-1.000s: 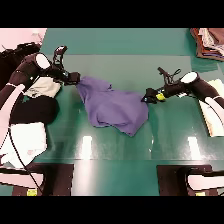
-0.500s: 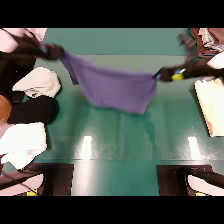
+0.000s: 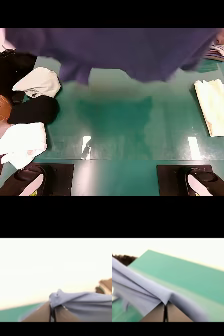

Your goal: Fold the shirts.

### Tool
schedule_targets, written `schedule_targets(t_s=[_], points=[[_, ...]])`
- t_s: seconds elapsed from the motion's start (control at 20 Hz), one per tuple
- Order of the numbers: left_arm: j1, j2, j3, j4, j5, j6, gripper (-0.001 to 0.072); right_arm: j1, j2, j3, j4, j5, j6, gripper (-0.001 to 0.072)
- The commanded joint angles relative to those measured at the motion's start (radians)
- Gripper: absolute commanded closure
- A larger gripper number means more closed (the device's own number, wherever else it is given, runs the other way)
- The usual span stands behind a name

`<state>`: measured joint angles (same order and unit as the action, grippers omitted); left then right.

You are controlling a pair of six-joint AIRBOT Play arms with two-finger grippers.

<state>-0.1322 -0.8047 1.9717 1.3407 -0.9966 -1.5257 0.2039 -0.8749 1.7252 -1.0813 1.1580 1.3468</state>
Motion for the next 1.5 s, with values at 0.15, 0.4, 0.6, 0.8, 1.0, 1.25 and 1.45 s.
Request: schedule_targets(t_s=[0.15,0.4,0.6,0.8,1.0,1.25,1.45], points=[[0.001,0.013,0.031,-0.039,-0.051,0.000,0.0682,-0.001,0.065,0.041,-0.126,0.066,0.077,0.0699],[0.001,-0.151,-0.145,-0.032,-0.162,0.009,0.0681,0.000,-0.150,-0.024,-0.123,0.177,0.122,0.0699],[0.001,-0.363,-0.376,-0.006,-0.137,0.016,0.0681,0.000,-0.359,-0.192,-0.124,0.107,0.121,0.0699],[0.001,-0.640,-0.497,0.018,0.027,0.016,0.0681,0.000,-0.557,-0.288,-0.114,-0.097,0.121,0.0698],[0.001,-0.812,-0.497,0.018,0.130,0.006,0.0679,0.000,-0.691,-0.285,-0.015,-0.180,0.119,0.0698],[0.010,-0.823,-0.455,0.030,0.055,0.007,0.0189,-0.008,-0.750,-0.285,0.044,-0.186,0.119,0.0318],[0.099,-0.726,-0.420,0.042,-0.260,0.007,0.0189,-0.061,-0.631,-0.287,0.032,-0.059,0.071,0.0299]])
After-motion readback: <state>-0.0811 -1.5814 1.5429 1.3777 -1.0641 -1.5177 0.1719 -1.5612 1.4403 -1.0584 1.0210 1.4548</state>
